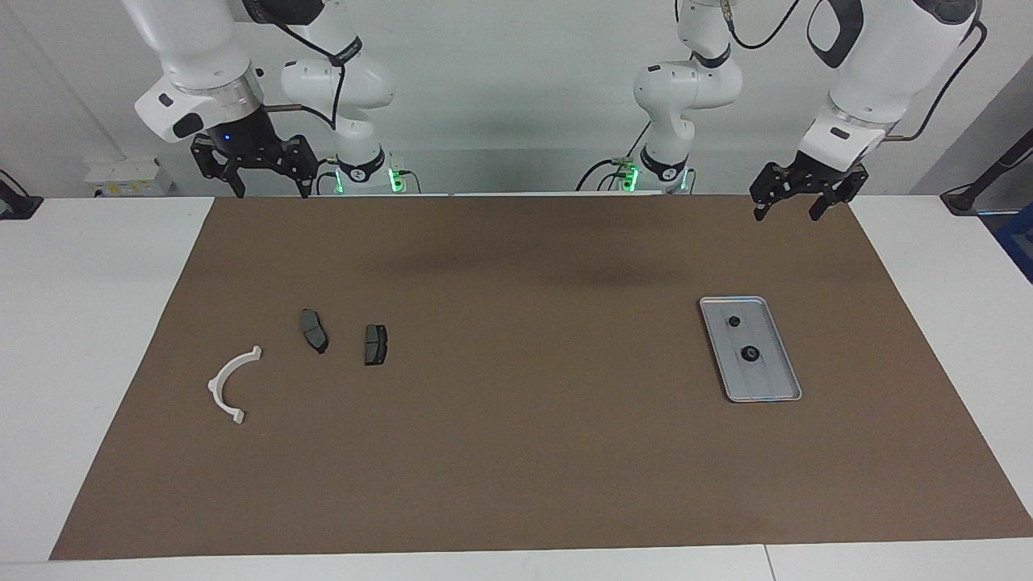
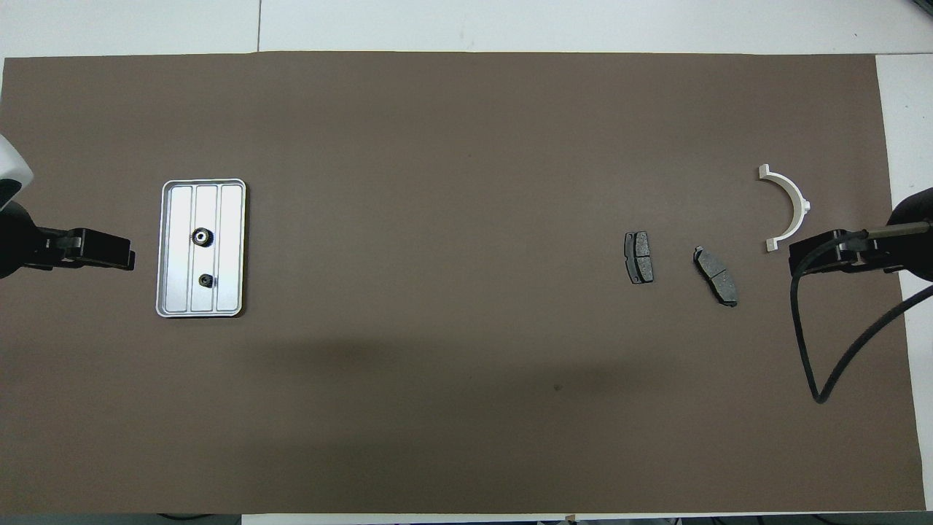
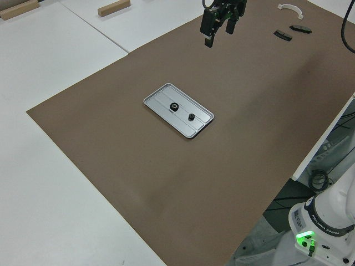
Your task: Pick bearing gear from pile to tray
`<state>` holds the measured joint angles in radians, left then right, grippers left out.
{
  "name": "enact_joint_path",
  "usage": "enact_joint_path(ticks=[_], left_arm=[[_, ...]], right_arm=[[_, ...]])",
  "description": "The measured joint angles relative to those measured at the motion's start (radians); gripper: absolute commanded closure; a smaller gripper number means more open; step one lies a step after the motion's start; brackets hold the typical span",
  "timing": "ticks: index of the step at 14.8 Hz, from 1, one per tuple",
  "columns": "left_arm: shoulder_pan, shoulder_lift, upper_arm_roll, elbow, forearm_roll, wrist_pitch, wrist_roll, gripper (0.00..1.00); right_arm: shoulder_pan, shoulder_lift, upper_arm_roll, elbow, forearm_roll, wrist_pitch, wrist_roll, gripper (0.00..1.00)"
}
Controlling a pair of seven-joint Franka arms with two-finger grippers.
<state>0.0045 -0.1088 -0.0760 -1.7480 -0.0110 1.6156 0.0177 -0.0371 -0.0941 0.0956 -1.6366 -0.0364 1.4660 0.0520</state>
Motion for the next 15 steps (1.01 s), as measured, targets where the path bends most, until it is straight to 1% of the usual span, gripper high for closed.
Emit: enact_joint_path(ticks=[7,15], left_arm=[[-0.029,0.0,-0.004,-0.002,-0.001,0.0,0.006,0.01],[-0.032,0.0,-0.004,-0.002,-0.001,0.0,0.008,0.0]], right_arm=[[0.0,-0.001,0.0,0.0,0.0,0.0,0.0,0.0],[0.0,-0.001,0.0,0.0,0.0,0.0,0.0,0.0]])
